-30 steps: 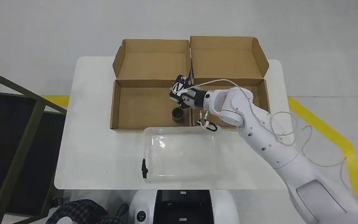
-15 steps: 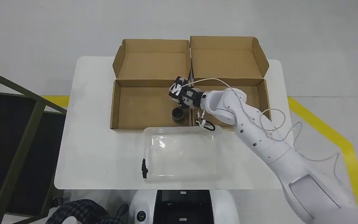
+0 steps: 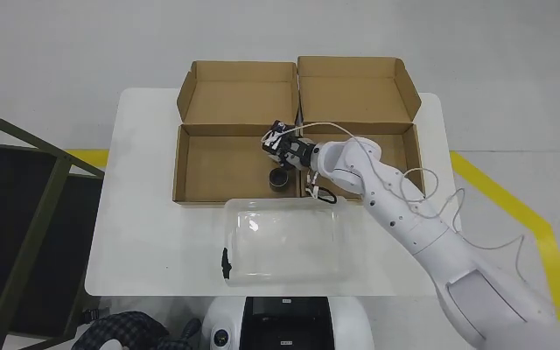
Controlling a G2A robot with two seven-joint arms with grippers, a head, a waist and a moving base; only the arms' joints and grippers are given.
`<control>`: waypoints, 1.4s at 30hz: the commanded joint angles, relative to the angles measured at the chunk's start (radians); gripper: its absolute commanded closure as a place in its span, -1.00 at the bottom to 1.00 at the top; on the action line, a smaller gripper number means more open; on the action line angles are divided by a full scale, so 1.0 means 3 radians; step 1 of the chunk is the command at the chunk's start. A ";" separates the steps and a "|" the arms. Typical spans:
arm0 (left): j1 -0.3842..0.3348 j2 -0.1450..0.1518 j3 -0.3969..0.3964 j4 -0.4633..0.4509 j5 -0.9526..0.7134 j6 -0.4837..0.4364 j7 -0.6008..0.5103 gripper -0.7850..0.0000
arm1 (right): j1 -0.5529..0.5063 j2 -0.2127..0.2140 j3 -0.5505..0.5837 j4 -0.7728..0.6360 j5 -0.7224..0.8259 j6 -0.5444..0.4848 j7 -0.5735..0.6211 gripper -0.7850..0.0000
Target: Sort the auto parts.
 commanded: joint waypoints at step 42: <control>0.0000 0.0000 0.0000 0.0000 0.0000 0.0000 0.0000 -1.00 | -0.2331 0.0620 0.2399 -0.2410 -0.0364 -0.0881 -0.0978 -1.00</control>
